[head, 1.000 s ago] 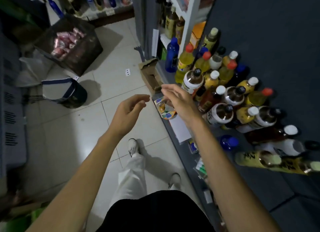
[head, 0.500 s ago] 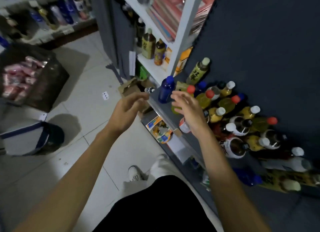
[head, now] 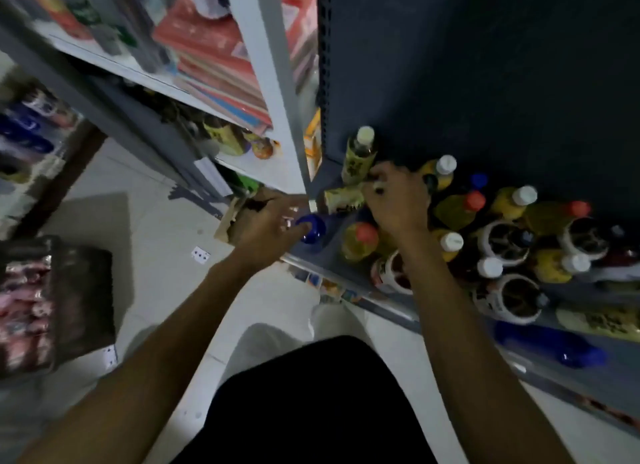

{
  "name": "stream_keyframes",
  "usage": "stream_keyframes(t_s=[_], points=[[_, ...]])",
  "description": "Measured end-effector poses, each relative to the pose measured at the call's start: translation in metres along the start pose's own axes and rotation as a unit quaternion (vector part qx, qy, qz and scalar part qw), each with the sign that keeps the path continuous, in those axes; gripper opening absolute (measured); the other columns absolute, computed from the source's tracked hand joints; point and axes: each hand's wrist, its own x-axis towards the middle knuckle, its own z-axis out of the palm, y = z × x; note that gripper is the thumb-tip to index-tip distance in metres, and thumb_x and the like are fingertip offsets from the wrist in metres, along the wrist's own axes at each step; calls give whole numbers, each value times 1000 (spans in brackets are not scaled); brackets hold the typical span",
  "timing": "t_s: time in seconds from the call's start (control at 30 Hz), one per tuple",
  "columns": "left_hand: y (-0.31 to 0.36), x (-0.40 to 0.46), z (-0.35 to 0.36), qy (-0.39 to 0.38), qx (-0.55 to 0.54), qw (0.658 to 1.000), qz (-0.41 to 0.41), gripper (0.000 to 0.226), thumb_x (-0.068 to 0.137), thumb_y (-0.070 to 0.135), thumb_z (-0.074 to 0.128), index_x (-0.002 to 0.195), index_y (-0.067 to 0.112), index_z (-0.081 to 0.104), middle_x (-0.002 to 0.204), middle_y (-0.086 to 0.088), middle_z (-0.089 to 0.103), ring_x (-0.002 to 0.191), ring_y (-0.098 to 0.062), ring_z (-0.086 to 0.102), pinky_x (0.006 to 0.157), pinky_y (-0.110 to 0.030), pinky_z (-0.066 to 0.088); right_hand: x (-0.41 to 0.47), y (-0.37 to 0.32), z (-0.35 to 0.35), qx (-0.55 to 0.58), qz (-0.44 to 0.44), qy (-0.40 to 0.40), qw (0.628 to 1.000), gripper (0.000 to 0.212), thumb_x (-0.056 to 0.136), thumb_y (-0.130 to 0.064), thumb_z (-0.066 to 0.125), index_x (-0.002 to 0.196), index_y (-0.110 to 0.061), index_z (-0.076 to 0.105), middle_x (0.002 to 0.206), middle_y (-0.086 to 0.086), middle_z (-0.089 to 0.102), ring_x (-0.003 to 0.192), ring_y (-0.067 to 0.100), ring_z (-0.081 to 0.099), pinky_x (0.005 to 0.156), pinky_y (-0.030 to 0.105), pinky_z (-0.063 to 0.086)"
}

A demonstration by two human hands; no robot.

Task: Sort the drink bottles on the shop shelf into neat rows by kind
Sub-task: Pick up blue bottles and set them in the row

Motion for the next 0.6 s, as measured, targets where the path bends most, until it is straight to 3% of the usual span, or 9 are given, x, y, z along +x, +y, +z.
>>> stream_keyframes(t_s=[0.13, 0.2, 0.27, 0.33, 0.43, 0.53, 0.6], points=[[0, 44, 3, -114, 58, 992, 17, 47, 83, 17, 73, 127, 14, 56, 119, 4, 53, 113, -13, 51, 90, -21, 41, 12, -3, 5, -131, 67, -59, 987, 41, 85, -35, 63, 121, -17, 59, 121, 14, 56, 117, 36, 48, 98, 44, 36], [-10, 58, 4, -207, 70, 976, -7, 54, 79, 25, 78, 127, 21, 55, 122, 7, 52, 115, -12, 49, 92, -24, 41, 12, -10, 7, -150, 97, -111, 978, 48, 86, -31, 62, 130, -17, 52, 129, 14, 51, 121, 36, 46, 96, 43, 39], [-20, 70, 7, -280, 122, 951, 39, 60, 73, 33, 81, 126, 23, 56, 127, 1, 54, 118, -17, 51, 98, -32, 44, 10, -18, 10, -170, 130, -152, 965, 52, 89, -27, 60, 138, -15, 44, 137, 15, 44, 125, 35, 45, 92, 41, 43], [-29, 79, 7, -301, 163, 936, 86, 60, 72, 27, 82, 126, 18, 56, 128, -3, 57, 116, -19, 53, 98, -32, 44, 13, -24, 10, -185, 151, -157, 958, 50, 91, -21, 56, 138, -14, 42, 139, 16, 41, 123, 35, 48, 89, 40, 45], [-37, 83, -2, -308, 131, 934, 122, 58, 71, 18, 82, 123, 16, 58, 121, 1, 58, 107, -11, 53, 87, -14, 39, 18, -29, 14, -153, 171, -139, 963, 44, 90, -16, 57, 133, -13, 47, 134, 19, 44, 117, 38, 52, 86, 40, 47], [-55, 90, -15, -320, 69, 938, 113, 60, 68, 21, 86, 122, 20, 58, 114, 8, 57, 103, -5, 53, 80, -1, 36, 25, -35, 17, -129, 182, -124, 967, 38, 89, -21, 62, 125, -11, 54, 126, 19, 52, 113, 38, 55, 88, 38, 47], [-62, 88, -19, -322, 41, 941, 96, 64, 68, 23, 86, 124, 22, 57, 116, 9, 58, 105, -4, 54, 85, -4, 41, 28, -43, 23, -128, 194, -127, 964, 44, 88, -23, 64, 126, -6, 50, 126, 19, 53, 115, 36, 53, 88, 37, 46]])
